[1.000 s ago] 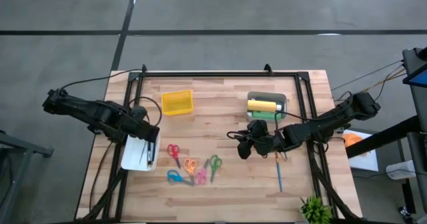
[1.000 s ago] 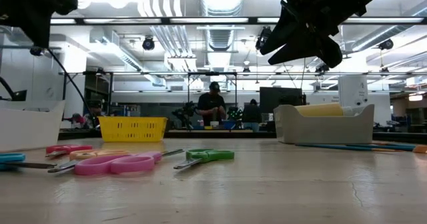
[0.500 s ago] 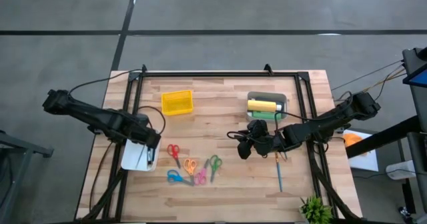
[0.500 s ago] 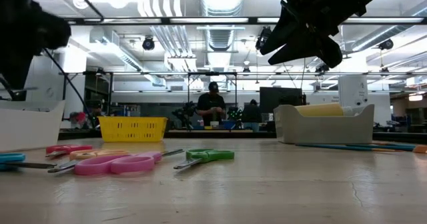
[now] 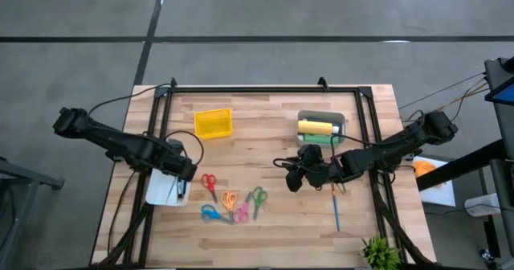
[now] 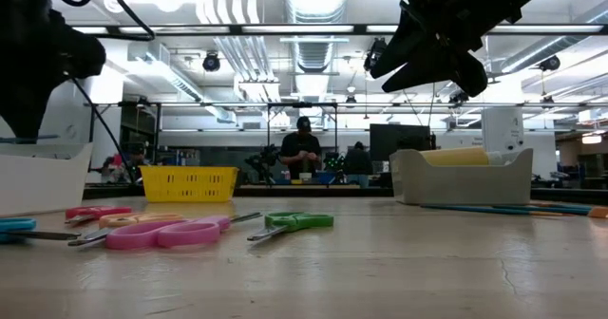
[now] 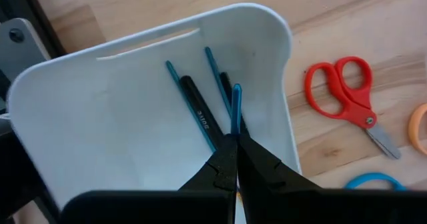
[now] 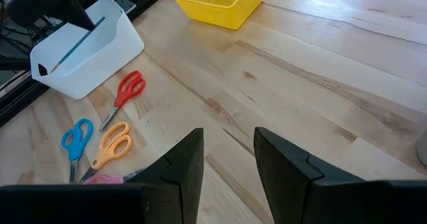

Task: Pick & Place Paint Supplies
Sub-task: Put the blue paintbrush into the white bin

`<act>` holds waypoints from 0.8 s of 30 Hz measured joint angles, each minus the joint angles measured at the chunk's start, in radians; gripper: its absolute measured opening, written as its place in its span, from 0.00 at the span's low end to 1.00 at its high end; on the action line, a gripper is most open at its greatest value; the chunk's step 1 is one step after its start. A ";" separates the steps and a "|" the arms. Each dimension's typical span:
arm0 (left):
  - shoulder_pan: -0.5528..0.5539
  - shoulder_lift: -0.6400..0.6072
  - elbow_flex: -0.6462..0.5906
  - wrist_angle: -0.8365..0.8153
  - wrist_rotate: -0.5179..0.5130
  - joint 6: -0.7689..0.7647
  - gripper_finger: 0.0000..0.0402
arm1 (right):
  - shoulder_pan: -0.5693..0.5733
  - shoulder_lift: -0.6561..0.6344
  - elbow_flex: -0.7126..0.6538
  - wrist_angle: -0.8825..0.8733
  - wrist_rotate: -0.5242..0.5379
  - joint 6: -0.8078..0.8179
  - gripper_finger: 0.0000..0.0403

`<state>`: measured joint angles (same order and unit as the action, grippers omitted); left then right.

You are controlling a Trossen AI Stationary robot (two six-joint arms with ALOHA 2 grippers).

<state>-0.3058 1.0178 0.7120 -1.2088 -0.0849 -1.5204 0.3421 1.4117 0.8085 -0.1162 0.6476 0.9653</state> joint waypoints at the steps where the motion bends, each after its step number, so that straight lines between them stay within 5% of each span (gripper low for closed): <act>1: 0.000 0.003 0.000 0.009 0.000 -0.004 0.02 | 0.000 0.000 0.000 0.000 0.000 0.000 0.32; 9: 0.000 0.038 0.000 0.039 -0.001 0.031 0.02 | 0.000 0.000 0.000 0.000 0.000 0.002 0.32; 18: 0.000 0.110 0.000 0.092 -0.002 0.349 0.02 | 0.000 0.000 0.000 0.000 0.000 0.001 0.32; 24: 0.000 0.188 0.000 0.092 -0.001 0.365 0.02 | 0.000 0.000 0.000 0.000 0.000 0.002 0.32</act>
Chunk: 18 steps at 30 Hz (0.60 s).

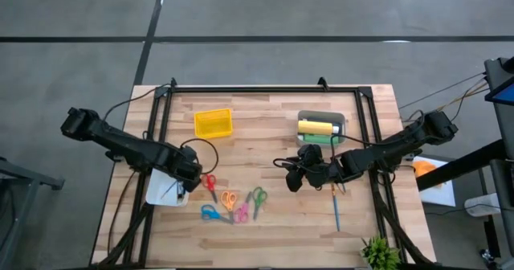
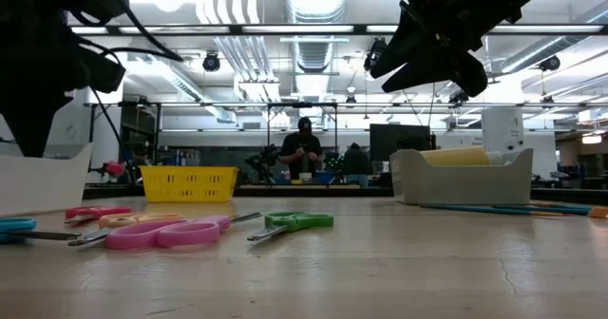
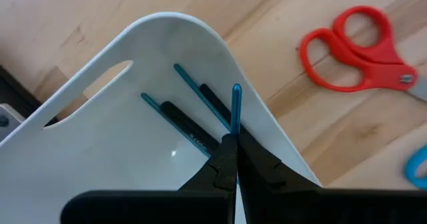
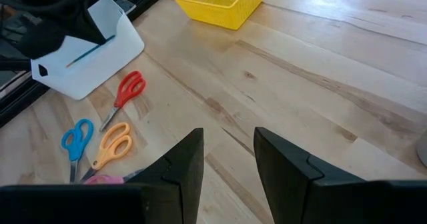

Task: Pick & Place Paint Supplies
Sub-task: Put the blue paintbrush into the white bin

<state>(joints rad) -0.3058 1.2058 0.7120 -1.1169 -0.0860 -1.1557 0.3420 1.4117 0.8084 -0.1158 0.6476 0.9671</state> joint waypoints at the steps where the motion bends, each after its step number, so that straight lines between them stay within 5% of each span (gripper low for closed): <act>1: 0.000 0.013 0.000 0.000 0.000 0.000 0.02 | 0.000 0.000 0.000 0.000 0.000 0.000 0.32; 18: 0.000 0.159 0.000 0.034 0.000 -0.112 0.02 | 0.000 0.000 0.000 0.000 0.000 0.001 0.32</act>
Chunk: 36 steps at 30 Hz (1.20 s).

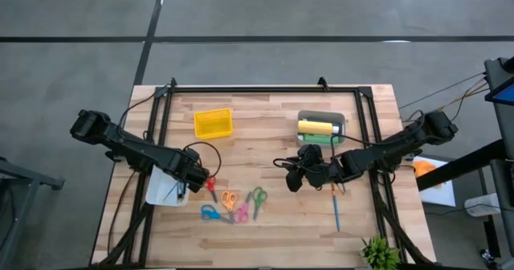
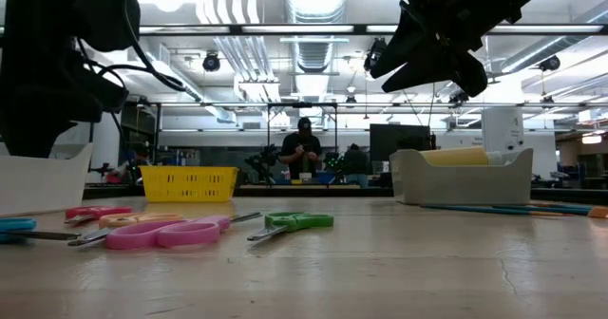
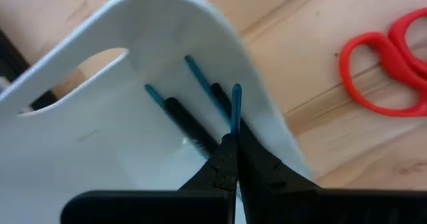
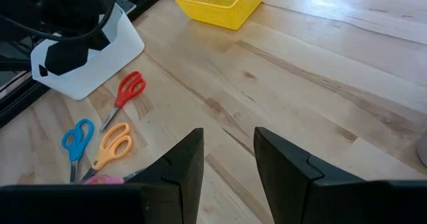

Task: Pick & Place Paint Supplies
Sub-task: Put the blue paintbrush into the white bin

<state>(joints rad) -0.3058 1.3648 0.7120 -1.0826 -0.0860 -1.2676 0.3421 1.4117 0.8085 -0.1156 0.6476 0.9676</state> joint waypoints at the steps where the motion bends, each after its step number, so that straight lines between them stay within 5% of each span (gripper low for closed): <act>1: 0.000 0.001 0.000 0.005 0.000 -0.007 0.02 | 0.000 0.000 0.000 0.000 0.000 0.000 0.32; 36: 0.000 -0.004 0.000 0.016 -0.003 -0.035 0.02 | 0.000 0.000 0.000 0.000 0.000 -0.002 0.32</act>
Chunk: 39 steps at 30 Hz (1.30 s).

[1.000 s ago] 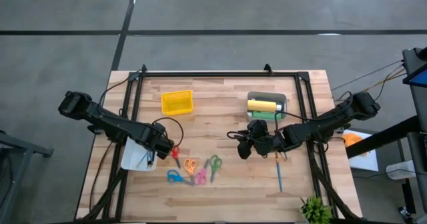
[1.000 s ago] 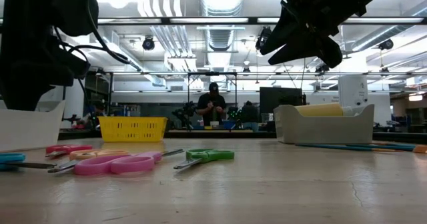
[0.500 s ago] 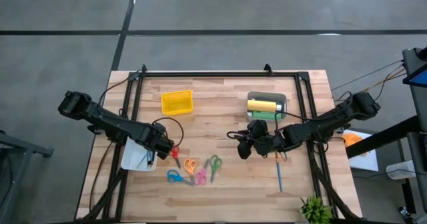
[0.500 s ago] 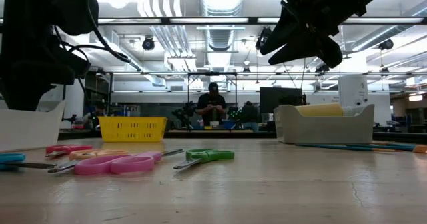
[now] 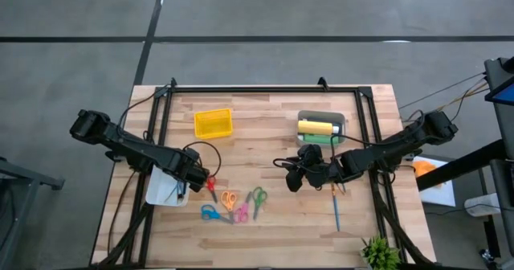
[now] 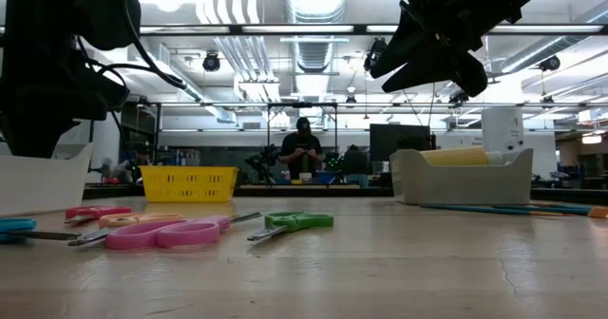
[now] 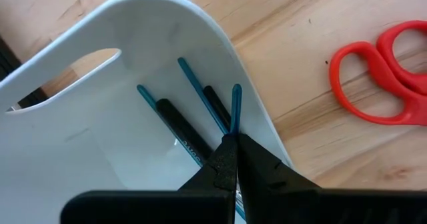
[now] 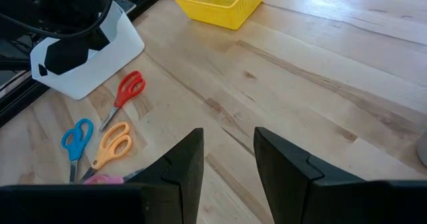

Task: Pick & Place Paint Supplies
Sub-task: Put the blue paintbrush into the white bin

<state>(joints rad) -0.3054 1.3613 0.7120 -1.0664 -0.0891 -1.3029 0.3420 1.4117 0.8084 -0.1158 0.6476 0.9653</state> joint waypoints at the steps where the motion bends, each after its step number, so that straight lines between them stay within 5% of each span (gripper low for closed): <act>1: 0.000 0.000 0.000 0.001 0.000 0.000 0.02 | 0.000 0.000 0.000 0.000 0.000 0.000 0.32; 9: 0.000 0.000 0.000 0.002 0.000 -0.015 0.03 | 0.000 0.000 0.000 0.000 0.000 0.000 0.32; 20: 0.000 0.000 0.000 0.003 -0.023 -0.014 0.25 | 0.000 0.000 0.000 0.000 0.000 0.002 0.32; 30: 0.000 0.000 0.009 -0.016 -0.020 -0.010 0.26 | 0.000 0.000 0.000 0.000 0.000 0.000 0.32; 39: 0.000 -0.001 0.140 -0.147 -0.019 -0.005 0.26 | 0.000 0.000 0.000 0.000 0.000 0.002 0.32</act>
<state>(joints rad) -0.3054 1.3602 0.8516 -1.2139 -0.1078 -1.3076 0.3420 1.4117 0.8083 -0.1158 0.6476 0.9672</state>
